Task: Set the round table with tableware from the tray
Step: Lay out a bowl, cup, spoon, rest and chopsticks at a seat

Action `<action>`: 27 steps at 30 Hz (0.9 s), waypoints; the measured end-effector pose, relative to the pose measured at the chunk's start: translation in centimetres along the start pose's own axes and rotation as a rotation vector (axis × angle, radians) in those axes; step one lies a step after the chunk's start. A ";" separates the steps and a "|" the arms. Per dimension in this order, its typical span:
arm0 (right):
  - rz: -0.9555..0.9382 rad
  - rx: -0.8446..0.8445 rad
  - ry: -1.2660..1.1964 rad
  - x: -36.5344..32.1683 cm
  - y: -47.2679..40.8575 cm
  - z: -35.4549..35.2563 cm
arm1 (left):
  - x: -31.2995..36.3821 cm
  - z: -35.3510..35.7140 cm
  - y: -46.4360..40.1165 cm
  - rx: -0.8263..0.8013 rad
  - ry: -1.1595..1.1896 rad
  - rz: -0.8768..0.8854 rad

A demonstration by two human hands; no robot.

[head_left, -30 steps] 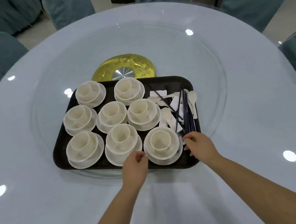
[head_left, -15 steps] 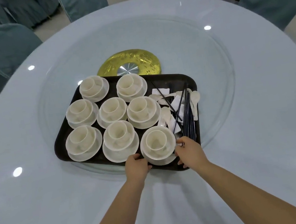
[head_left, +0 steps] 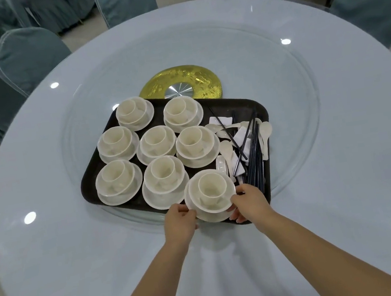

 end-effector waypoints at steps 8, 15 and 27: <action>-0.028 -0.061 -0.085 -0.6 2.2 1.9 | -1.3 -3.2 1.2 0.042 0.032 0.126; -0.067 -0.093 -0.036 -1.7 4.5 5.8 | -3.3 -8.3 1.8 0.051 0.066 0.129; -0.047 -0.242 0.171 -0.1 7.0 17.9 | -12.0 -19.6 1.9 0.125 0.116 -0.078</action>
Point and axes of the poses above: each hand's wrist, its own y-axis away from the middle knuckle, its own z-axis out of the palm, x = y × z, the point moved 1 cm from there along -y, towards the middle knuckle, and after that the axes turned 10 degrees about y, right-handed, at the moved point
